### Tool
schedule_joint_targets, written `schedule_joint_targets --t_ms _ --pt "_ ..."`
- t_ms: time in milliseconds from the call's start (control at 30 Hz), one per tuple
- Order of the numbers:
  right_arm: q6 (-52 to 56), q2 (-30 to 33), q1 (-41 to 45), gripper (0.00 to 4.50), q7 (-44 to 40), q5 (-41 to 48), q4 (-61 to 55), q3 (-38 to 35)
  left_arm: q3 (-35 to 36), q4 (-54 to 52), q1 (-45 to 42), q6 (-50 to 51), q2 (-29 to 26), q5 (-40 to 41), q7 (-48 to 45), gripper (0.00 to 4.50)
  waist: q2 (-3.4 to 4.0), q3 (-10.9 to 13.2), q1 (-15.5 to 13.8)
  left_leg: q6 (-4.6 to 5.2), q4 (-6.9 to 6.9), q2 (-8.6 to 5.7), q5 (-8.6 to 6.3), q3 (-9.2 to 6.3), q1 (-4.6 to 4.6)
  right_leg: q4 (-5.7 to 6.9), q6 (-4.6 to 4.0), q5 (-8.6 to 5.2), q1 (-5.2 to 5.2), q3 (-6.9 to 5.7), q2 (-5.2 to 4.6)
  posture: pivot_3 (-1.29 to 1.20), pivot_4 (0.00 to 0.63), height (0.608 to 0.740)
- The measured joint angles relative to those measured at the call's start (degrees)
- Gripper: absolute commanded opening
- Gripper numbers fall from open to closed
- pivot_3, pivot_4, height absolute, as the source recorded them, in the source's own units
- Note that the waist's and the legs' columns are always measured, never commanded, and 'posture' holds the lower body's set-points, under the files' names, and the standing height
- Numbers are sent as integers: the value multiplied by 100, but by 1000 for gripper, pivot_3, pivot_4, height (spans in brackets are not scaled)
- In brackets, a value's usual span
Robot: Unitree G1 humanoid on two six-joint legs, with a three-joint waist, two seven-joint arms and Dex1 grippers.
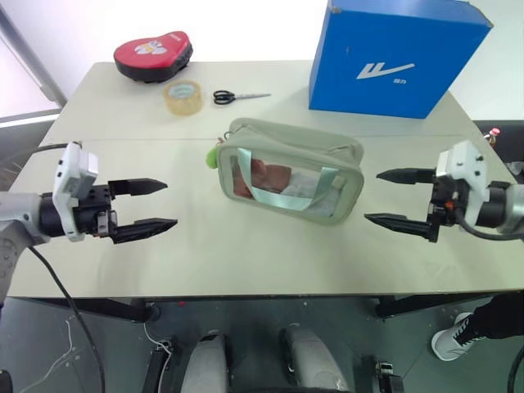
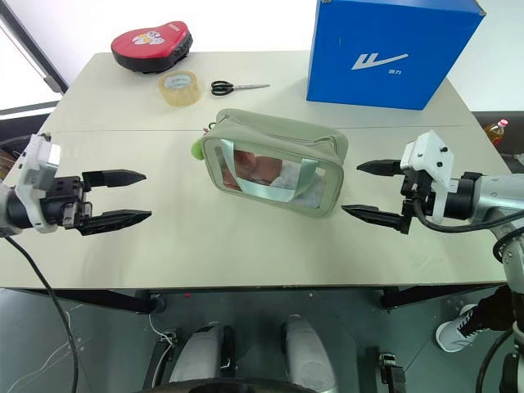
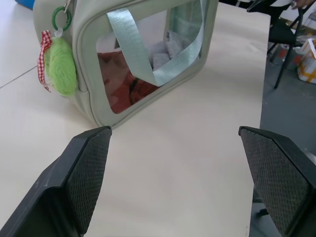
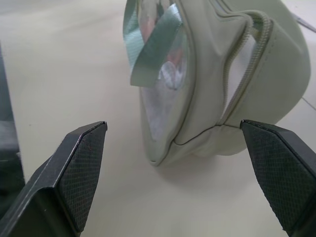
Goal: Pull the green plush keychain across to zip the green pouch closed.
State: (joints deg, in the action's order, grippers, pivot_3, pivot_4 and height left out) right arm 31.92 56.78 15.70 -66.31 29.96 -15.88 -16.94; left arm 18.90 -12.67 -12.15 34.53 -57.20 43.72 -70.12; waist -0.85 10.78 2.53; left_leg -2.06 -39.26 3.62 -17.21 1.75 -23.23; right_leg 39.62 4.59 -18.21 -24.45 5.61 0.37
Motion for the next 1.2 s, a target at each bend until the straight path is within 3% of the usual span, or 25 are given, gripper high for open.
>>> schedule_joint_targets --t_ms 900,1100,1200 --pt "-79 -29 236 4500 301 11 -58 345 -181 48 -342 88 -29 -83 -260 4399 0 0 -3 -2 -3 -1 1 1 2 9 0 0 0 0 1 0 150 737" --pt "474 99 873 4500 445 360 -306 344 -307 117 -536 -12 6 -151 -309 4399 1 0 1 -3 -5 -1 2 -1 5 19 0 0 -1 1 1 0 150 737" --pt "924 216 1694 4500 549 744 -552 382 -436 172 -686 -42 75 -190 -318 4399 2 1 4 -4 -6 -1 2 -2 8 28 0 0 -6 5 1 0 150 737"
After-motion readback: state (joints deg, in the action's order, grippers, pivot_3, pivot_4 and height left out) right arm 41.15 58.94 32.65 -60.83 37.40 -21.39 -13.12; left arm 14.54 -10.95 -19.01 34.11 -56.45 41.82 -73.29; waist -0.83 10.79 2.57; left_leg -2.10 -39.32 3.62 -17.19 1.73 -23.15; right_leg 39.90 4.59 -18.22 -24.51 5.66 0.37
